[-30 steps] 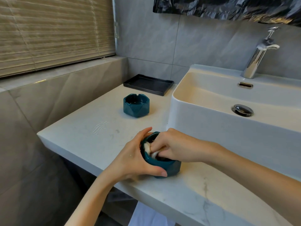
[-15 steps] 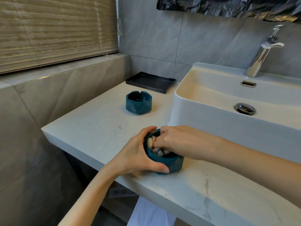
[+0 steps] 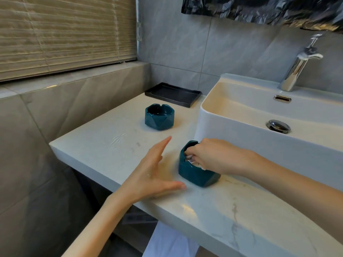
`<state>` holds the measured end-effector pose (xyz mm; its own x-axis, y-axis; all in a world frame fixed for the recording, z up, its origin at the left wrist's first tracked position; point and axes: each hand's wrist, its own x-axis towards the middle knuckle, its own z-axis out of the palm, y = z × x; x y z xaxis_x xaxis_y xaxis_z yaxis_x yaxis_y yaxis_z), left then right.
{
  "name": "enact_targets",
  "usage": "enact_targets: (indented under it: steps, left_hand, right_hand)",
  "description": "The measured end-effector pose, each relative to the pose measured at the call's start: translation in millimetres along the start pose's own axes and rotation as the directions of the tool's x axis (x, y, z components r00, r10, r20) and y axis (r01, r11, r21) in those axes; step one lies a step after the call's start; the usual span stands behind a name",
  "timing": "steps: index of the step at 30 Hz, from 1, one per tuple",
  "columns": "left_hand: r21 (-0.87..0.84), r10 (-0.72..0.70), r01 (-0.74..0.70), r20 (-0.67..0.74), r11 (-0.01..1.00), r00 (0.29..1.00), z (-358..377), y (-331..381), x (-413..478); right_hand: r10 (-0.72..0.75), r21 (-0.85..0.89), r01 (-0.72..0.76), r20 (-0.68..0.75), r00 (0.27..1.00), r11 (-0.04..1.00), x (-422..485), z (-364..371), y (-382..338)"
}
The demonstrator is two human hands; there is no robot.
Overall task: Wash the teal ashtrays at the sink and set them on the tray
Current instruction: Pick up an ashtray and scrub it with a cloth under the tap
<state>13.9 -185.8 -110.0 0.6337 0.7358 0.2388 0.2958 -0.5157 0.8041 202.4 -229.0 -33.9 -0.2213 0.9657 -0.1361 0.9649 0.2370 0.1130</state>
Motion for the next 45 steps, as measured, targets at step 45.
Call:
enact_targets:
  steps: [45]
  left_hand:
    - [0.586,0.364,-0.312,0.031,0.748,0.931,20.6,52.8,20.5]
  right_hand:
    - [0.419,0.579,-0.061,-0.51,0.751,0.813,-83.0,-53.6,49.5]
